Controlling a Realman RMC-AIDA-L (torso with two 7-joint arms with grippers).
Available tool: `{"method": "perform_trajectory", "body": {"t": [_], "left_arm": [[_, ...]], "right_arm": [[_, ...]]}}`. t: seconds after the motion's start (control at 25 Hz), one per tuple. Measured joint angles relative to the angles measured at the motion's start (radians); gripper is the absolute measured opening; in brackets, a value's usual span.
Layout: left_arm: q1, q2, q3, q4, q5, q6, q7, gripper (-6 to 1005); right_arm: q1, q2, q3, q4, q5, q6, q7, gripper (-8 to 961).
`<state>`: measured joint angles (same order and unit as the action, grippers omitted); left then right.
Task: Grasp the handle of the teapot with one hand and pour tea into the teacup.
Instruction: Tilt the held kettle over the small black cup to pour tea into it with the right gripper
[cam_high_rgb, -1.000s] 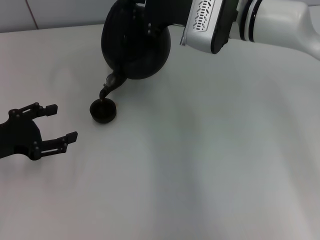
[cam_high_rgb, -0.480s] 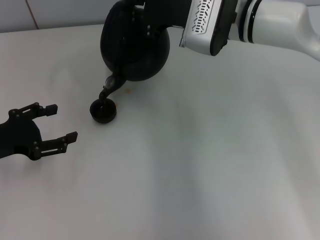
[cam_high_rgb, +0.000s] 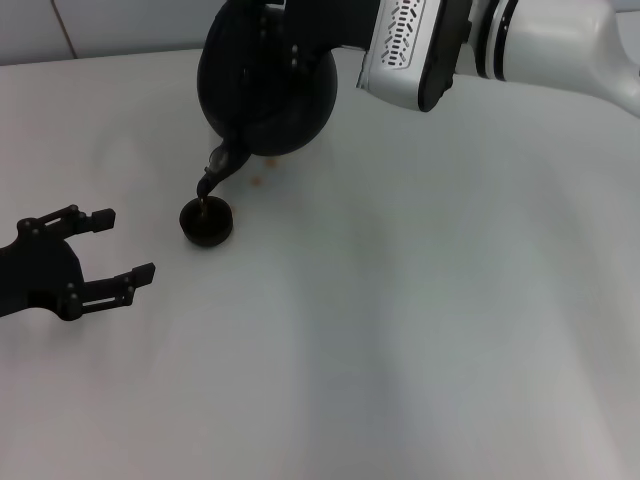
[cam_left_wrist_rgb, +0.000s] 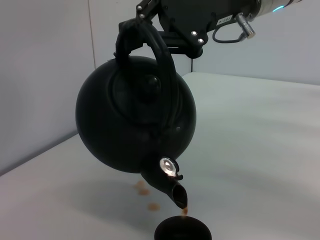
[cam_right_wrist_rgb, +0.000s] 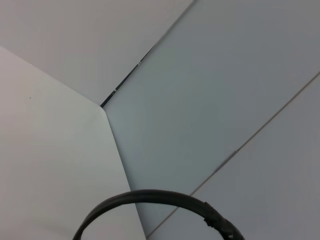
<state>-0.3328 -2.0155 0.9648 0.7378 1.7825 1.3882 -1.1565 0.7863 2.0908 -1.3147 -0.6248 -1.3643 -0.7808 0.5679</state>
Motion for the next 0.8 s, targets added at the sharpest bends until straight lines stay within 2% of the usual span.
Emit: {"method": "perform_trajectory", "body": {"t": [0.56, 0.8], "left_arm": [[-0.001, 0.000, 0.000, 0.000, 0.000, -0.012, 0.001, 850], [-0.003, 0.000, 0.000, 0.000, 0.000, -0.012, 0.002, 850]], "right_arm": [[0.002, 0.000, -0.019, -0.021, -0.003, 0.002, -0.035, 81], [0.000, 0.000, -0.059, -0.035, 0.004, 0.048, -0.040, 80]]}}
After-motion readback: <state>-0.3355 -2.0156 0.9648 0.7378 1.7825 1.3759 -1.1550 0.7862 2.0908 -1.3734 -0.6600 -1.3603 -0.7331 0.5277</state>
